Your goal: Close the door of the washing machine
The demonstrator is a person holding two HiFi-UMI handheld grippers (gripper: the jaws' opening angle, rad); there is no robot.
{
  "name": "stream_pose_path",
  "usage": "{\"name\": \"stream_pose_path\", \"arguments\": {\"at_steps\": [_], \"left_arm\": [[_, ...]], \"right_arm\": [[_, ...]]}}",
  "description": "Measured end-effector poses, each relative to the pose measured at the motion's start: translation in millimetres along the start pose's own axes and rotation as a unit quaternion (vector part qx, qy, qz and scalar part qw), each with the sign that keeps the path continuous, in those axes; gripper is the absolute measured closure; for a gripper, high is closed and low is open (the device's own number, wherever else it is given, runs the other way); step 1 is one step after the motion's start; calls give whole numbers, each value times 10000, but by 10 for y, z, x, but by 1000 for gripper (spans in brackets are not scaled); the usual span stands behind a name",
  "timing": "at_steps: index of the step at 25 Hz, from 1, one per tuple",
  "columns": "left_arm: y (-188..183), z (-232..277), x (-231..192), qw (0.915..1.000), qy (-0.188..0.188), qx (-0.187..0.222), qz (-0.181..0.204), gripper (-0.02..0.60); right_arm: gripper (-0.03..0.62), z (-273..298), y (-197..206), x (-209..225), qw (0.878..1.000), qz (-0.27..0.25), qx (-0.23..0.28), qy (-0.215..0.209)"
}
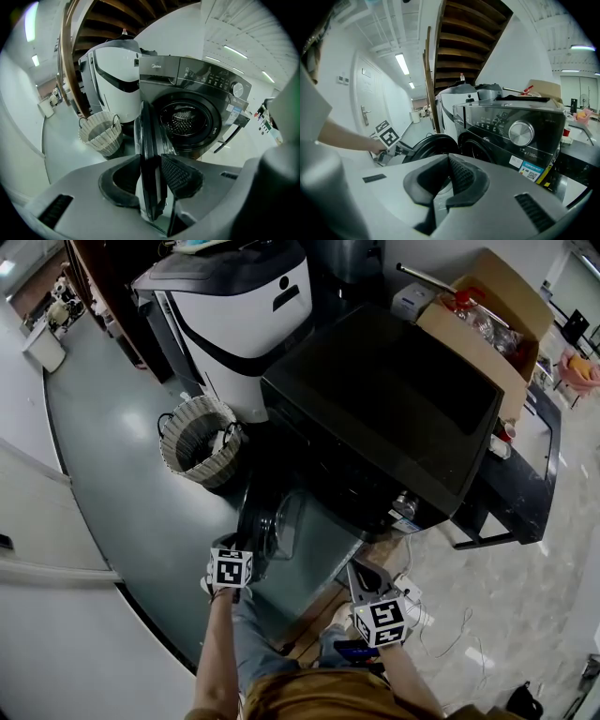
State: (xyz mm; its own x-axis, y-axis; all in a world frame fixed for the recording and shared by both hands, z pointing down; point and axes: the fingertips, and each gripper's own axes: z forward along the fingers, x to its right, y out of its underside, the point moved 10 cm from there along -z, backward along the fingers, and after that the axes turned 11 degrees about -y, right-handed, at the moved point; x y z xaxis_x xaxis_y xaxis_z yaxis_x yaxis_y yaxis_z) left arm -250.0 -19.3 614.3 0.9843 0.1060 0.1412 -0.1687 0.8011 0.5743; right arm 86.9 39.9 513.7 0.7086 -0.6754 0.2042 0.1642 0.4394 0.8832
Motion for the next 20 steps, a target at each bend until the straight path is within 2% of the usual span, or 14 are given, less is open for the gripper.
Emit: {"name": "stream_pose_path", "arguments": {"at_steps": [20], "left_arm": [[-186,-29,664,9978,622,-132,210,420]], "right_arm": [[582,-224,119,213,9992,228,71,326]]}}
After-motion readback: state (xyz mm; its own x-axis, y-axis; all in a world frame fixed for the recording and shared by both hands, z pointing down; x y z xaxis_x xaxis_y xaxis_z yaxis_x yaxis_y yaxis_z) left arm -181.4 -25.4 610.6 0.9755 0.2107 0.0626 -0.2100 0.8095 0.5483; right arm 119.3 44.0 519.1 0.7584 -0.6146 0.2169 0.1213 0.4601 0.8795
